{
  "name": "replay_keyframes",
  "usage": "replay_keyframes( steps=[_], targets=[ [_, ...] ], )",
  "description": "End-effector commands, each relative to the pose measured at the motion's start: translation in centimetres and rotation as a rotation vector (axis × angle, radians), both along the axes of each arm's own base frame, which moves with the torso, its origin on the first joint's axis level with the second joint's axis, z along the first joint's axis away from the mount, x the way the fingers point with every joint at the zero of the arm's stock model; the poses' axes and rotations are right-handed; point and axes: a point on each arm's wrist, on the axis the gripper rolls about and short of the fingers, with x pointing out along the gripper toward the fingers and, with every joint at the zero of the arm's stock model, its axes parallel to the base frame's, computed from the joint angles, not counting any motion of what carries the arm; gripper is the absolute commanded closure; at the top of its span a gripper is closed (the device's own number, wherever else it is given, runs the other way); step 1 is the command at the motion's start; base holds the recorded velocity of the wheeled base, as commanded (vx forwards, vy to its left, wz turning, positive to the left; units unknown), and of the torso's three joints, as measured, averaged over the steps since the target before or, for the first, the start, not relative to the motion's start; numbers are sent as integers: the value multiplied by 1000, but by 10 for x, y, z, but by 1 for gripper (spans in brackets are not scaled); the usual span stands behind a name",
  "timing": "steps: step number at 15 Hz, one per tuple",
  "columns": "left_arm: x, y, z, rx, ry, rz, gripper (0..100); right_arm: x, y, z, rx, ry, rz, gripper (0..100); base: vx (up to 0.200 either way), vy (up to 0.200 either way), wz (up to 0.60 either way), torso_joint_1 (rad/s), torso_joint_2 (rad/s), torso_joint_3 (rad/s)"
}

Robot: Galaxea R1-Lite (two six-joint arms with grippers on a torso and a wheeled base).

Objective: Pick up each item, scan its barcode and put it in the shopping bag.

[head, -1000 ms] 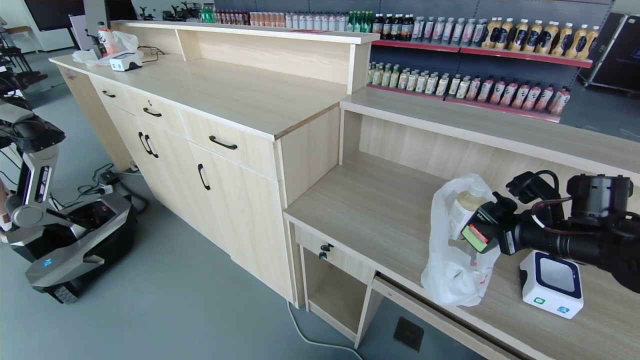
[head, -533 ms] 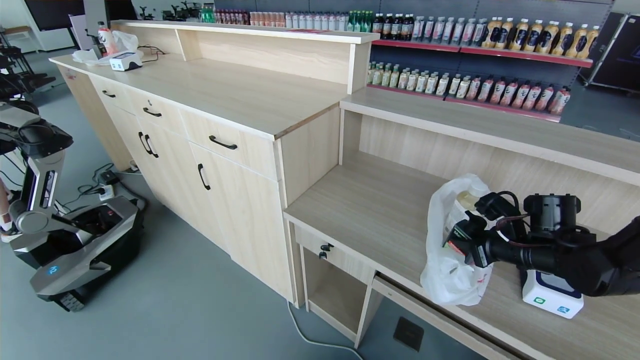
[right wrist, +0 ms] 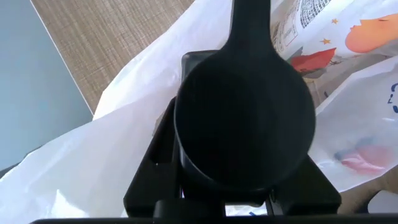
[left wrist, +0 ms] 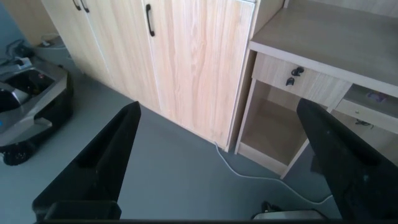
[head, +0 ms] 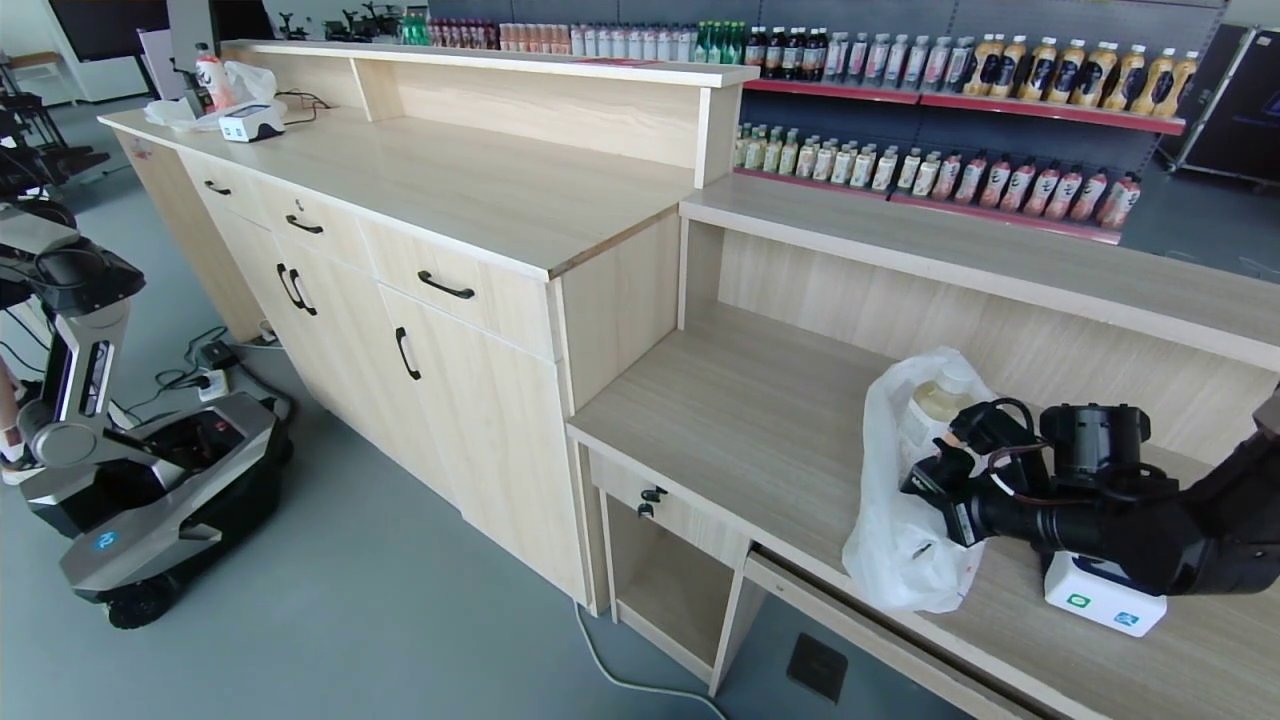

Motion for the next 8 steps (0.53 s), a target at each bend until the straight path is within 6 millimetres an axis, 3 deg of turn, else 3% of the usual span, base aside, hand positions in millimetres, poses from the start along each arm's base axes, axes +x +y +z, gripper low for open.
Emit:
replay_keyframes(
  steps=[1,5,6,8],
  targets=[
    [0,0,0,-1,0,0,0,2,-4,-5,0,3,-10,100,0,0,0,0,0,0],
    [0,0,0,1,0,0,0,2,-7,-10,4,12,-20,100,0,0,0,0,0,0],
    [0,0,0,-1,0,0,0,2,-7,-10,5,12,-21,0,0,0,0,0,0,0],
    [0,0,0,1,0,0,0,-4,-5,-11,29,12,-30,0,0,0,0,0,0,0]
  ],
)
